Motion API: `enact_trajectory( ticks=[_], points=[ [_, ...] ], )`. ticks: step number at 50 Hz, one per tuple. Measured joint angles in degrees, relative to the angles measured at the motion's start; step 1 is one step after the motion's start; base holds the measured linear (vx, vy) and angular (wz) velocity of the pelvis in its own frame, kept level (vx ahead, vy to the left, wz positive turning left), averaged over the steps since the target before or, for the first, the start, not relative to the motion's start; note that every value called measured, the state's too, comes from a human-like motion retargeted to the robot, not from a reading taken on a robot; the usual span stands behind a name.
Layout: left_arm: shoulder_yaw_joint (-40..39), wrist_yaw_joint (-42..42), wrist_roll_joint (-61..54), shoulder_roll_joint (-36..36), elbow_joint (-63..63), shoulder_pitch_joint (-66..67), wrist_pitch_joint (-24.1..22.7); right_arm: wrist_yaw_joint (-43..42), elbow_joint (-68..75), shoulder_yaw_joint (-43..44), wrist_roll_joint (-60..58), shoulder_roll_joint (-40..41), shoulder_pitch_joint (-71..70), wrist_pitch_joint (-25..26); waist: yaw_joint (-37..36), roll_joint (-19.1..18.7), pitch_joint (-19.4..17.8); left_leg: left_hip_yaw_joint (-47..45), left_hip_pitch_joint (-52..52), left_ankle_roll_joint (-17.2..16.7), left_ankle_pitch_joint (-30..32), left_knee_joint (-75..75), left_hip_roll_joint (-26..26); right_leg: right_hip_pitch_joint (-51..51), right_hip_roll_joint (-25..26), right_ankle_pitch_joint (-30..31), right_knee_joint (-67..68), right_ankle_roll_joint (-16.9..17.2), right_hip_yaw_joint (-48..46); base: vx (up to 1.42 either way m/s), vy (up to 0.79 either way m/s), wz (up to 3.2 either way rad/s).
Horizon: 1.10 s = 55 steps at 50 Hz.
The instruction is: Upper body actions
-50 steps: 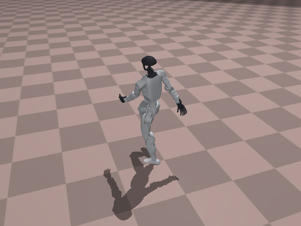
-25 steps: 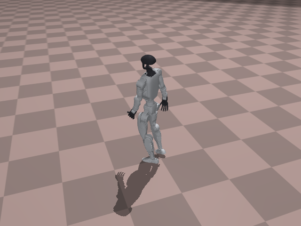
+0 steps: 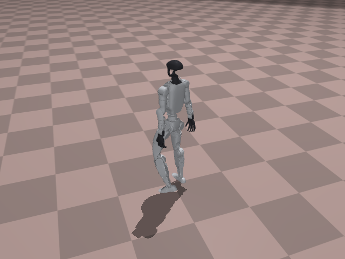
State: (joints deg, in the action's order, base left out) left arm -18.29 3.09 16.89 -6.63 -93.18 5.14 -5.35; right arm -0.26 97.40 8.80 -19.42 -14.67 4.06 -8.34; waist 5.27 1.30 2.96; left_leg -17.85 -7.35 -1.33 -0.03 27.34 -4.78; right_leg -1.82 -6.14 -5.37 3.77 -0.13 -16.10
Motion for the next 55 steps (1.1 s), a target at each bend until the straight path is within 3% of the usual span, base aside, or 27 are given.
enact_trajectory(
  ticks=[3, 5, 10, 15, 20, 24, 32, 35, 43, 45, 48, 55],
  points=[
    [-2.67, 0.40, -0.99, -1.58, -2.36, 4.55, 1.14, 1.57, -0.51, -0.61, 2.54, 2.14, -6.34, 0.18, -1.62, 2.51, -1.71, 0.13, -11.48, 5.89, 8.58, 21.05, -2.48, -0.35, -2.52, -0.36, 0.75, -0.56, -0.30, -0.25, -0.15, 0.12],
    [-4.37, 1.55, -1.14, -2.53, -3.91, 8.22, 2.66, 3.97, -2.50, -1.38, 4.10, 3.72, -10.97, 1.27, -2.80, 3.17, -2.07, -0.18, -20.13, 6.12, 5.92, 35.40, -5.58, -0.30, -3.08, -0.37, 1.06, -1.16, -0.48, -0.16, -0.12, -0.03],
    [-5.95, 4.66, 3.07, -3.83, -4.23, 18.12, 5.42, 9.64, -11.12, -4.06, 6.53, 7.77, -23.37, 2.28, -7.51, 2.21, -4.10, -3.58, -37.85, 11.29, -0.76, 60.71, -16.25, -0.94, -1.22, -0.59, 1.80, -3.32, 0.79, -0.07, -0.05, -0.31],
    [-6.42, 3.95, 12.59, -4.19, -4.23, 25.94, 6.36, 14.66, -22.54, -7.75, 8.75, 9.89, -35.83, 0.85, -11.79, 5.32, -5.72, -11.88, -51.04, 14.30, -3.05, 66.27, -13.47, -1.30, -4.67, -2.14, 3.66, -4.19, 3.06, -0.05, 0.01, -0.32],
    [-7.20, 4.16, 14.45, -5.04, -4.23, 30.52, 7.10, 11.98, -26.58, -6.92, 5.15, 9.10, -42.02, -3.81, -15.96, 8.20, -4.18, -17.91, -56.01, 11.56, -3.39, 62.72, -8.16, -0.85, -8.16, -3.72, 5.69, -3.78, 3.33, 0.11, 0.02, 0.02],
    [-8.63, 4.97, 12.43, -5.06, -4.23, 29.69, 7.22, 9.85, -25.08, -6.65, 3.93, 9.00, -42.79, -5.35, -16.07, 8.40, -2.48, -17.79, -53.94, 10.50, -3.04, 62.76, -8.69, -1.25, -7.67, -4.75, 6.34, -3.80, 1.24, 0.11, -0.05, 0.37],
    [-11.57, 6.73, 8.59, -4.67, -3.59, 22.38, 3.90, 9.47, -21.13, -6.07, 8.55, 11.00, -35.54, -6.18, -12.47, 6.10, 3.05, -6.68, -42.51, 9.15, -2.85, 58.24, -13.13, -1.64, -3.49, -5.01, 4.24, -3.95, -3.39, 0.07, -0.03, 0.45],
    [-13.26, 7.12, 4.54, -4.02, -2.23, 19.50, 2.89, 9.28, -19.76, -6.48, 9.72, 11.44, -31.97, -6.60, -11.71, 5.41, 3.69, -4.96, -32.59, 8.86, -1.40, 46.56, -9.79, -2.17, -2.95, -4.76, 3.54, -3.42, -3.80, 0.04, 0.01, 0.08],
    [-13.70, 6.11, 0.09, -2.33, 3.00, 14.53, 0.92, 8.87, -16.34, -9.85, 4.12, 11.73, -24.46, -7.57, -7.79, 3.61, 5.73, 4.34, -9.14, 3.05, 3.78, 8.06, 3.47, -1.95, -1.45, -3.98, 1.29, -1.94, -3.21, 0.03, 0.02, 0.01],
    [-13.33, 6.28, 0.47, -2.32, 3.64, 13.87, 0.81, 8.55, -15.71, -10.37, 3.36, 11.73, -23.00, -7.82, -5.89, 2.34, 6.27, 6.27, -4.73, 2.06, 4.86, 0.37, 4.79, -1.98, -0.08, -4.10, 0.97, -1.83, -4.14, 0.15, 0.10, 0.32],
    [-11.98, 6.33, 0.87, -2.56, 4.32, 12.00, 0.59, 8.58, -14.79, -10.78, 2.11, 11.06, -20.85, -8.20, -3.38, -0.12, 5.94, 8.16, 2.30, -0.12, 1.73, -11.73, 4.76, -2.34, 2.82, -4.28, 0.57, -1.64, -5.38, 0.07, 0.06, 0.25],
    [-9.49, 3.12, -0.79, -1.57, 4.66, 8.58, -2.40, 9.11, -14.11, -8.45, -1.57, 8.42, -15.82, -8.69, 0.55, -1.75, 6.57, 8.93, 5.83, 0.36, -3.99, -22.61, 5.29, -1.62, 3.69, -4.58, 0.49, 0.08, -7.49, 0.18, 0.16, 0.25]
  ],
)
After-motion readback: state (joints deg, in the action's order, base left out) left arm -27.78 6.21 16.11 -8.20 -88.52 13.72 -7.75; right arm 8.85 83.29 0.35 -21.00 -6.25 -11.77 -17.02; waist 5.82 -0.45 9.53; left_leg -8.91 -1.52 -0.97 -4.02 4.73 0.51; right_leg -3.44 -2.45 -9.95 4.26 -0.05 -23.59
